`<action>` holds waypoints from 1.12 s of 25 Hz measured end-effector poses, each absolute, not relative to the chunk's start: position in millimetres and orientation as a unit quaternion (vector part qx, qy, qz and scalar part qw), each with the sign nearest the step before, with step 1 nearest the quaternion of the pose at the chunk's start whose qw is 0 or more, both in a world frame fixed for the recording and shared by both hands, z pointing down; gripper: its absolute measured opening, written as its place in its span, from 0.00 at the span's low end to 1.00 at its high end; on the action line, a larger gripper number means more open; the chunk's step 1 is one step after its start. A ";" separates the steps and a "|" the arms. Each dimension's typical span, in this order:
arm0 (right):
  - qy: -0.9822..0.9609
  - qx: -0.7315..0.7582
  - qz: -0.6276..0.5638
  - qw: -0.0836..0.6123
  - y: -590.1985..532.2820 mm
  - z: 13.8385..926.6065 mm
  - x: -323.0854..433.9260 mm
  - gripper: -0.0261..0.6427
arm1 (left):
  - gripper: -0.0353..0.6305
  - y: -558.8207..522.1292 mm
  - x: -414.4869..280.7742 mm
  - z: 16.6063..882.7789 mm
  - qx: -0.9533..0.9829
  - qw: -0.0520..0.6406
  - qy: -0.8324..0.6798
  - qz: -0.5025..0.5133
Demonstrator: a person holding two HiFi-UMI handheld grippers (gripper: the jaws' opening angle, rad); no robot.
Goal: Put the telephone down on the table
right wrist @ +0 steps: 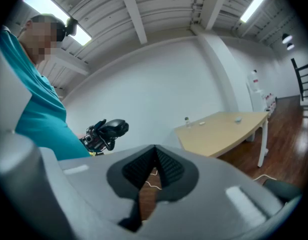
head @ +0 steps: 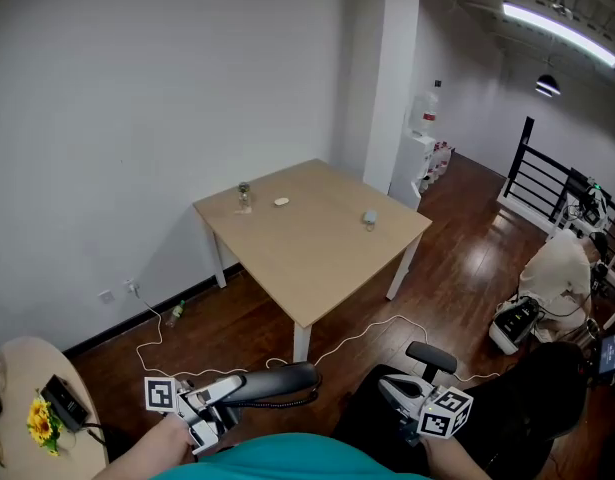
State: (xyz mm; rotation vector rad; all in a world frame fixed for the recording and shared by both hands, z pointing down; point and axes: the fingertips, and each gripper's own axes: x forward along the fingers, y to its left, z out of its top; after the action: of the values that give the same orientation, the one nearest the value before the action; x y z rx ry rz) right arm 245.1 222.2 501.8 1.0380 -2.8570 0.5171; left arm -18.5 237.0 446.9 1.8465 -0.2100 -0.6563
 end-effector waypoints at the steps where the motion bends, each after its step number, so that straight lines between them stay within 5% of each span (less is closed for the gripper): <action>1: -0.926 0.337 0.170 0.030 217.7 503.2 243.9 0.04 | 0.52 232.5 -20.3 448.7 0.779 0.555 -0.089 -0.278; 18: -0.903 0.395 0.167 0.024 54.7 485.6 138.4 0.04 | 0.52 46.4 -130.3 451.5 0.800 0.554 -0.043 -0.225; 28: -0.905 0.387 0.170 0.036 -26.1 496.9 167.9 0.04 | 0.52 -36.7 -104.9 460.0 0.794 0.554 -0.057 -0.243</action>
State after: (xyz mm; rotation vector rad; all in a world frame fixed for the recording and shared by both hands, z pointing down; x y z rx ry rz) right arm 167.9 -26.1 496.9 1.1894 -2.7818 0.5229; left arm -104.9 -36.7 460.0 1.8756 -0.1342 -0.5743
